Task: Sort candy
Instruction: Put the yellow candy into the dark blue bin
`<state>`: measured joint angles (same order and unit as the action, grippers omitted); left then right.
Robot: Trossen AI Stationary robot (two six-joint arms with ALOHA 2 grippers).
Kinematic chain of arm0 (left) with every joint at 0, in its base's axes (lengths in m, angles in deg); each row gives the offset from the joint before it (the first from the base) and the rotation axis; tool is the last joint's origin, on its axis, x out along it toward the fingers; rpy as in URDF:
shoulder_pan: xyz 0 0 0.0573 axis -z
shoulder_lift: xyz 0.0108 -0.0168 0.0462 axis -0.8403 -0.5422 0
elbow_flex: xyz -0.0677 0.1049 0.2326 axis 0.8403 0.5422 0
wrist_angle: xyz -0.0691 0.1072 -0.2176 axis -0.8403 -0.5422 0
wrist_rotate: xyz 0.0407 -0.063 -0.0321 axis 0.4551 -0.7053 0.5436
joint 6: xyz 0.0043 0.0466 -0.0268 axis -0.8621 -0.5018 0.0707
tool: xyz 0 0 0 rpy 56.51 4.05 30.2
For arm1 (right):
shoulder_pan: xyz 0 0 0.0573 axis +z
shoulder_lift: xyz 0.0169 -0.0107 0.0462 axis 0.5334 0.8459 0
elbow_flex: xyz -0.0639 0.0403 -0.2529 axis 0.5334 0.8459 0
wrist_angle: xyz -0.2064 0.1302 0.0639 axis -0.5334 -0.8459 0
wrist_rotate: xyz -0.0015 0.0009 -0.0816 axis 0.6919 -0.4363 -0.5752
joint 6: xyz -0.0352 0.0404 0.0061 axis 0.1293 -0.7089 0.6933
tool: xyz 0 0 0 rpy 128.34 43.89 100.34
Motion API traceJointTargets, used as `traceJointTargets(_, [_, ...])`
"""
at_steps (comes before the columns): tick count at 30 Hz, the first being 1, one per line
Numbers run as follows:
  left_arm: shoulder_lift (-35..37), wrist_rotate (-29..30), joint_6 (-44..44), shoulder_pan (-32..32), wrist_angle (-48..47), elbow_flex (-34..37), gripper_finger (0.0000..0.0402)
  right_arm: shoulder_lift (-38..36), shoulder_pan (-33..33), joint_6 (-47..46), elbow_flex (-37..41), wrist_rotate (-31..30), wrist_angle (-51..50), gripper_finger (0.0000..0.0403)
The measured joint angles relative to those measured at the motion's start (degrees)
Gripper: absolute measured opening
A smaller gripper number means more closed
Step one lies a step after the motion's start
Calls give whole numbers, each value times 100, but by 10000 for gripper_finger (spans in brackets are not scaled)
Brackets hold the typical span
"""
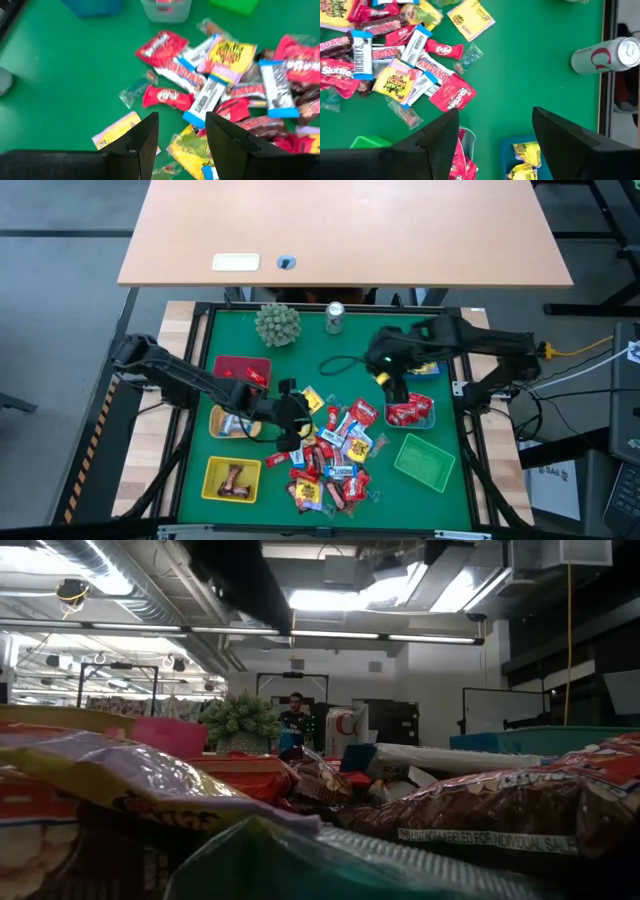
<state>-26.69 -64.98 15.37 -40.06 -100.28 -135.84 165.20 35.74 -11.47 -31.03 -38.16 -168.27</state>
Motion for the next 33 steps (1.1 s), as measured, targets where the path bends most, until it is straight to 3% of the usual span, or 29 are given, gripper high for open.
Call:
traceJointTargets(6, [-456,-167,-4,-115,5,0,149,-1203,374,-638,1805,-369,909,250])
traceJointTargets(11, [-820,-170,-4,-176,0,0,149,-2289,490,-1260,3576,-361,1999,250])
traceJointTargets(17, [-1267,-168,-2,-283,12,0,149,-3099,477,-1669,5075,-337,3067,250])
traceJointTargets(25, [-1759,-145,48,-484,22,0,149,-3241,477,-1663,6206,-335,4443,250])
traceJointTargets(33, [-1927,-141,51,-812,20,0,149,-3233,477,-1643,6613,-333,4998,250])
